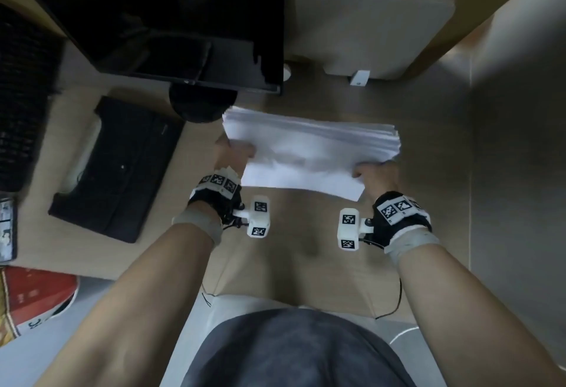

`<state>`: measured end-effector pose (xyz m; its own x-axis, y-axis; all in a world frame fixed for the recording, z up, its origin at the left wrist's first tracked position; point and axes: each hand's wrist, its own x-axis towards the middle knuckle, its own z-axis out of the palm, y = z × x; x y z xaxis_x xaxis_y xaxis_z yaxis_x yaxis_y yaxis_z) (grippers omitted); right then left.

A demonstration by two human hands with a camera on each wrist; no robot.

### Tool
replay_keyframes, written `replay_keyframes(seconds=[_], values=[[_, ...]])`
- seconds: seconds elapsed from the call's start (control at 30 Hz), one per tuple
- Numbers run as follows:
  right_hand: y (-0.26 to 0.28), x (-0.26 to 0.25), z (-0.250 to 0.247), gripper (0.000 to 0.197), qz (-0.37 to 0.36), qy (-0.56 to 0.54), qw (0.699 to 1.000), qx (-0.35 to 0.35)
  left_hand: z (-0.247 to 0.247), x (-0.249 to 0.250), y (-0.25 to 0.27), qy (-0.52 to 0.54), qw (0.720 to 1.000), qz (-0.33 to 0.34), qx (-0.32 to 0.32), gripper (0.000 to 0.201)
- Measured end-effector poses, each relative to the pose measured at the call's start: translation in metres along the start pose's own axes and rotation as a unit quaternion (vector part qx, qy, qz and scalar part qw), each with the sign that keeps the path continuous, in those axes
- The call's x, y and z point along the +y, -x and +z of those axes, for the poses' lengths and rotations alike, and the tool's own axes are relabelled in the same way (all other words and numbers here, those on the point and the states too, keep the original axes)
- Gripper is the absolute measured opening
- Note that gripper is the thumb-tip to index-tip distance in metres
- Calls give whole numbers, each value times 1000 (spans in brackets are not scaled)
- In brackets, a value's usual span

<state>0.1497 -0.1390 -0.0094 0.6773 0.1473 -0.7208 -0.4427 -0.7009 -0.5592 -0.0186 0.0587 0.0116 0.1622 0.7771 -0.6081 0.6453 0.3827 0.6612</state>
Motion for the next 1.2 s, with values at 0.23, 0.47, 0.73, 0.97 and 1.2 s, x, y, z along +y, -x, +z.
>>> replay_keyframes(seconds=[0.23,0.47,0.73,0.97,1.2], values=[[19,3,-12,23,18,42,997,-62,-20,60,31,-102,987,119,17,18],[59,-36,-32,116,-236,135,961,-40,-15,93,101,-282,906,316,9,25],[94,-38,-28,51,-346,133,929,-10,-26,95,140,-263,889,373,33,22],[112,-29,-12,33,-280,42,953,-111,-40,82,139,-222,880,395,141,34],[120,-38,-6,46,-237,-56,960,-142,-76,11,111,40,995,80,-54,135]])
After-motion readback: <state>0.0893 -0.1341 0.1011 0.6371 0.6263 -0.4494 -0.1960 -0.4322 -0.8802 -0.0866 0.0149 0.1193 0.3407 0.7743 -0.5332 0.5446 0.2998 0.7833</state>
